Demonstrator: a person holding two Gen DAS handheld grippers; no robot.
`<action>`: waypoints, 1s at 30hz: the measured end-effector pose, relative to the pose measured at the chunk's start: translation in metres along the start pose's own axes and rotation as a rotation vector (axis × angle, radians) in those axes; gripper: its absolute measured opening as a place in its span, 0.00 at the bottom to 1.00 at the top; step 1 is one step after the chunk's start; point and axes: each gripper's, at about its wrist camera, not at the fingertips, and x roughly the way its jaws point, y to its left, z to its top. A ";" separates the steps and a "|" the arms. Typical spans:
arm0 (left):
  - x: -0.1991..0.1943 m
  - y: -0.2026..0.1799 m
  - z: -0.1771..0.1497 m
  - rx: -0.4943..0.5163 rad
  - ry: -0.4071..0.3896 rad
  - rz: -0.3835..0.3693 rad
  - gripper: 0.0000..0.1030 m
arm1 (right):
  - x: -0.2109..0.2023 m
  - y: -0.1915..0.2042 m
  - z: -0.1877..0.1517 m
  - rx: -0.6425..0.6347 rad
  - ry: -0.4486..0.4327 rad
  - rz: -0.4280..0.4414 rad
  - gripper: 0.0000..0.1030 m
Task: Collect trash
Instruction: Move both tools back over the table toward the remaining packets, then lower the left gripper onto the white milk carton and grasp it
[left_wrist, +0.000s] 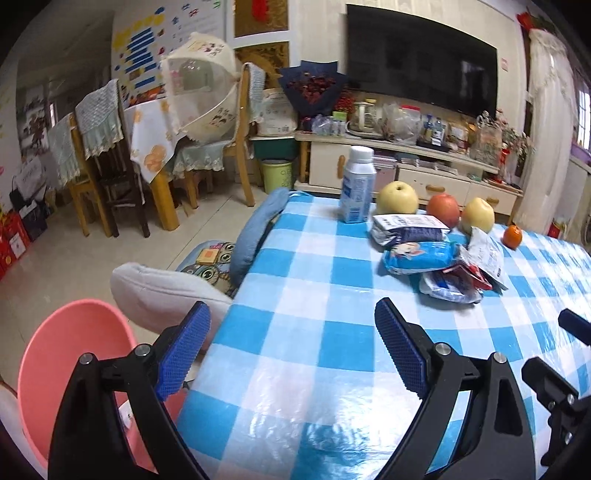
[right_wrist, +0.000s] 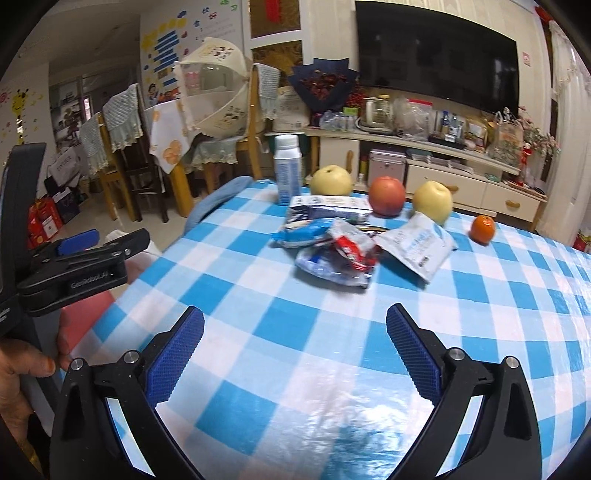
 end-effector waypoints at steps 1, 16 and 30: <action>0.000 -0.003 0.000 0.006 -0.001 0.001 0.88 | 0.001 -0.004 -0.001 -0.002 0.000 -0.011 0.95; 0.007 -0.044 -0.004 0.097 -0.006 0.004 0.88 | 0.004 -0.047 -0.006 0.026 -0.005 -0.094 0.95; 0.019 -0.070 -0.006 0.152 0.014 -0.003 0.88 | 0.012 -0.074 -0.010 0.029 0.029 -0.146 0.95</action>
